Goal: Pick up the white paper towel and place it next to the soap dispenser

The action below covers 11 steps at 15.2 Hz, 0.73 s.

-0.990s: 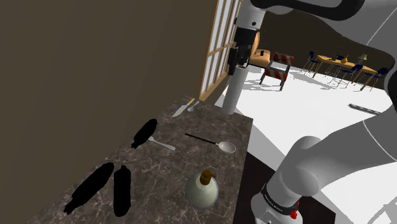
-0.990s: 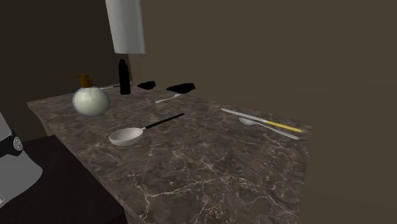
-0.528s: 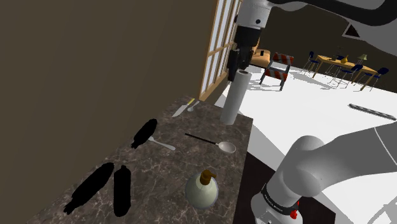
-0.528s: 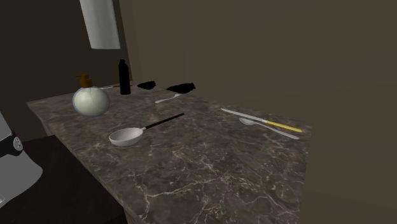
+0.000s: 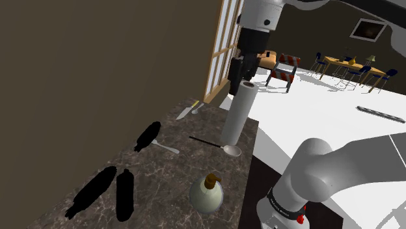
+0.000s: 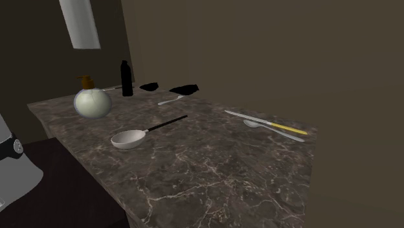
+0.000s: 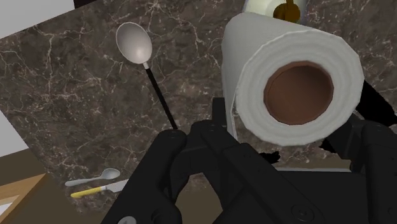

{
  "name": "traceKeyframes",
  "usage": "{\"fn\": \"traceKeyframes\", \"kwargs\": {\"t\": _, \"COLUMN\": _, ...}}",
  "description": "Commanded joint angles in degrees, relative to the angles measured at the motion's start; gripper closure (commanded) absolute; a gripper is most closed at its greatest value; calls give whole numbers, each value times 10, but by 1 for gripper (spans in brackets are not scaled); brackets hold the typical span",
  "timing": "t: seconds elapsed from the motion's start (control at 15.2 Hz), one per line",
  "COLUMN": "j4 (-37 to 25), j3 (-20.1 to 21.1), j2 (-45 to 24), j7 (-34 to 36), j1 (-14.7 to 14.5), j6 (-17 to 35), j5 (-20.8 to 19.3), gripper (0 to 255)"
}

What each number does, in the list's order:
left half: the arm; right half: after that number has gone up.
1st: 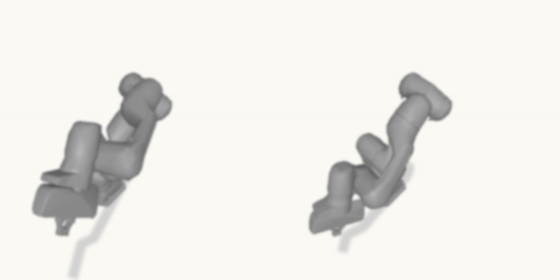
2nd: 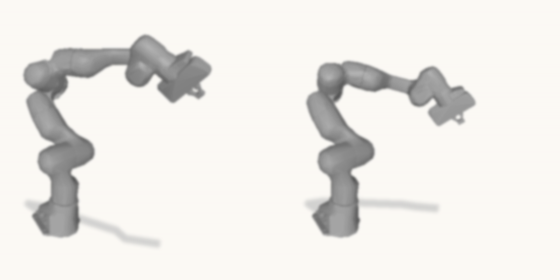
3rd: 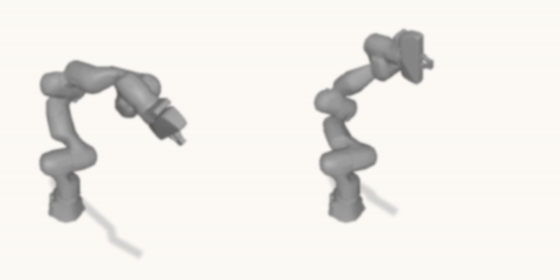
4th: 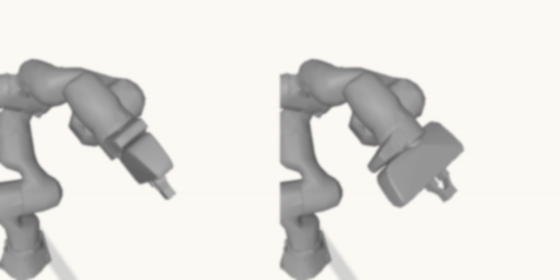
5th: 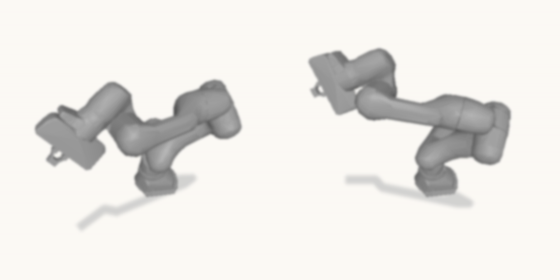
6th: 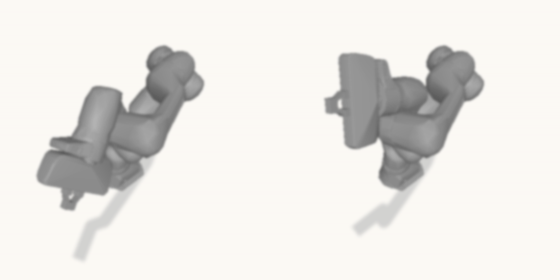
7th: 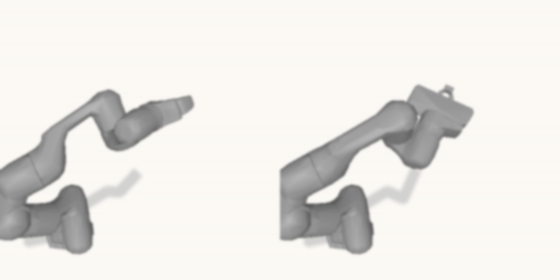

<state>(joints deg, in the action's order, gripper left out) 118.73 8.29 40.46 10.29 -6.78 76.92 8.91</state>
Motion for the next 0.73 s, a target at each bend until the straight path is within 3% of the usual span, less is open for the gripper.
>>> {"fn": "traceKeyframes", "kwargs": {"t": 0.0, "j4": -5, "j3": 21, "j2": 6, "j7": 27, "j1": -6, "j6": -7, "j5": 16, "gripper": 255}}
{"fn": "traceKeyframes", "kwargs": {"t": 0.66, "j4": -42, "j3": 140, "j2": 11, "j7": 168, "j1": -30, "j6": -20, "j5": 100, "gripper": 255}}
